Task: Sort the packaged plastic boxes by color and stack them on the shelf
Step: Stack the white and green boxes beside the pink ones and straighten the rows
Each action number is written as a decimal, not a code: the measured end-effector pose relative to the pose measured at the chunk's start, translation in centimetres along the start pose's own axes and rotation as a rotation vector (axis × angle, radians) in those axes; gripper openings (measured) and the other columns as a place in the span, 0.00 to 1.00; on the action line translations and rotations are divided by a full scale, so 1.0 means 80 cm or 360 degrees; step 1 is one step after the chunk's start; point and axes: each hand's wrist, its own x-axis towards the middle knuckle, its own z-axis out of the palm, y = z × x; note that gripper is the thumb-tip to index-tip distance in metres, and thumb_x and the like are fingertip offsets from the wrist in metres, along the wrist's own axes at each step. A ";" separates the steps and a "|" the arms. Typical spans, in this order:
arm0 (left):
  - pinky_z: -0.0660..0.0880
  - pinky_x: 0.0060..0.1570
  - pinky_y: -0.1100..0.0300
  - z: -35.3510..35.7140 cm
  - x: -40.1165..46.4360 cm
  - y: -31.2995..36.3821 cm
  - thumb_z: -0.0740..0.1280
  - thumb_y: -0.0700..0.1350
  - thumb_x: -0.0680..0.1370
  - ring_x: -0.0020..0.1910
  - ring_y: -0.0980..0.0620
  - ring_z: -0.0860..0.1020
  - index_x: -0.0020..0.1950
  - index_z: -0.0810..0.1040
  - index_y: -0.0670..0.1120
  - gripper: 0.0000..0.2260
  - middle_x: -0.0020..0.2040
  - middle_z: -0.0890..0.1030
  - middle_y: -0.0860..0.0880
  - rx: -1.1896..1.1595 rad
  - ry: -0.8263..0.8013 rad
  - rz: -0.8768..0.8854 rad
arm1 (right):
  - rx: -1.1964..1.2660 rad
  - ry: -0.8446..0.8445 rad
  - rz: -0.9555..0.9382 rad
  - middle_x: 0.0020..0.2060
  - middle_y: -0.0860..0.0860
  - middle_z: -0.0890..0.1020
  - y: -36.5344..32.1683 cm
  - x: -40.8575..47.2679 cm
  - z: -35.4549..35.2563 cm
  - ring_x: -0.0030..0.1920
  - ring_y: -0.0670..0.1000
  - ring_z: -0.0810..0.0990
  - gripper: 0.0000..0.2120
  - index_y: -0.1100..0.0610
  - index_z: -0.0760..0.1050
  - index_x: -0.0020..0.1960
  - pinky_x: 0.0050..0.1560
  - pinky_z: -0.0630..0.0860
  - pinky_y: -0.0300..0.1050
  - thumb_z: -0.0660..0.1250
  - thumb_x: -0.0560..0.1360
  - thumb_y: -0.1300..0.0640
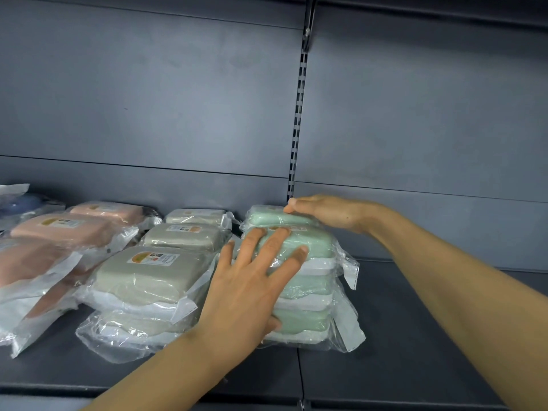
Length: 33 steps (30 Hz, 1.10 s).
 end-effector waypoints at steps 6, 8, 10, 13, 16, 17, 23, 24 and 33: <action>0.77 0.51 0.42 0.002 0.002 -0.002 0.82 0.59 0.43 0.65 0.41 0.66 0.68 0.66 0.53 0.55 0.70 0.67 0.47 -0.0022 -0.0016 -0.0027 | -0.0239 0.0104 -0.0021 0.72 0.44 0.64 -0.009 -0.009 0.013 0.71 0.46 0.62 0.24 0.49 0.64 0.73 0.64 0.57 0.40 0.49 0.81 0.40; 0.77 0.51 0.42 0.003 0.000 -0.001 0.82 0.58 0.44 0.66 0.41 0.66 0.68 0.66 0.53 0.54 0.70 0.67 0.47 -0.0032 -0.0012 -0.0034 | -0.0164 0.0090 -0.0011 0.68 0.43 0.68 -0.011 -0.016 0.013 0.67 0.44 0.66 0.24 0.50 0.66 0.72 0.60 0.59 0.37 0.49 0.81 0.41; 0.77 0.51 0.42 0.003 -0.002 -0.001 0.82 0.58 0.45 0.67 0.40 0.66 0.68 0.66 0.53 0.54 0.71 0.67 0.47 -0.0035 0.0000 -0.0028 | -0.0018 0.0139 -0.0004 0.64 0.42 0.70 -0.011 -0.020 0.013 0.62 0.44 0.69 0.22 0.51 0.69 0.69 0.59 0.62 0.37 0.50 0.82 0.43; 0.76 0.52 0.41 0.001 -0.002 -0.004 0.81 0.59 0.46 0.67 0.41 0.65 0.69 0.66 0.53 0.53 0.71 0.66 0.47 -0.0044 0.0034 0.0011 | 0.0112 0.0276 -0.0057 0.64 0.48 0.75 -0.007 -0.025 0.013 0.62 0.47 0.73 0.18 0.54 0.73 0.65 0.56 0.69 0.38 0.53 0.82 0.48; 0.76 0.53 0.41 -0.001 -0.004 -0.007 0.81 0.58 0.47 0.67 0.41 0.65 0.68 0.66 0.54 0.51 0.71 0.66 0.47 -0.0049 0.0067 0.0049 | 0.0175 0.0414 -0.0083 0.59 0.48 0.77 -0.001 -0.046 0.012 0.59 0.46 0.74 0.13 0.54 0.75 0.61 0.49 0.67 0.29 0.59 0.81 0.52; 0.76 0.53 0.42 -0.002 -0.006 -0.008 0.82 0.57 0.47 0.67 0.40 0.65 0.67 0.66 0.54 0.51 0.71 0.66 0.46 -0.0054 0.0076 0.0052 | 0.0210 0.0453 -0.0080 0.58 0.47 0.76 0.002 -0.056 0.013 0.59 0.46 0.74 0.12 0.53 0.74 0.61 0.48 0.68 0.30 0.61 0.79 0.52; 0.76 0.54 0.44 -0.003 -0.012 -0.004 0.82 0.56 0.46 0.68 0.39 0.64 0.68 0.65 0.52 0.53 0.72 0.65 0.45 -0.0099 0.0128 0.0035 | -0.0041 0.0417 -0.0005 0.68 0.46 0.65 0.027 -0.107 0.050 0.67 0.46 0.66 0.36 0.42 0.60 0.72 0.65 0.66 0.42 0.74 0.69 0.50; 0.76 0.55 0.44 -0.002 -0.013 -0.004 0.83 0.55 0.46 0.68 0.39 0.64 0.69 0.64 0.51 0.54 0.72 0.64 0.45 -0.0115 0.0147 0.0021 | -0.0110 0.0472 -0.0021 0.67 0.46 0.66 0.029 -0.109 0.059 0.66 0.46 0.67 0.39 0.42 0.59 0.73 0.64 0.66 0.41 0.75 0.68 0.51; 0.71 0.62 0.50 0.003 -0.014 -0.005 0.78 0.53 0.65 0.74 0.45 0.58 0.75 0.58 0.50 0.44 0.76 0.54 0.47 -0.0700 0.0212 -0.0285 | -0.0249 0.0921 -0.0093 0.63 0.48 0.72 0.035 -0.118 0.095 0.59 0.49 0.74 0.36 0.46 0.60 0.72 0.59 0.72 0.44 0.74 0.69 0.54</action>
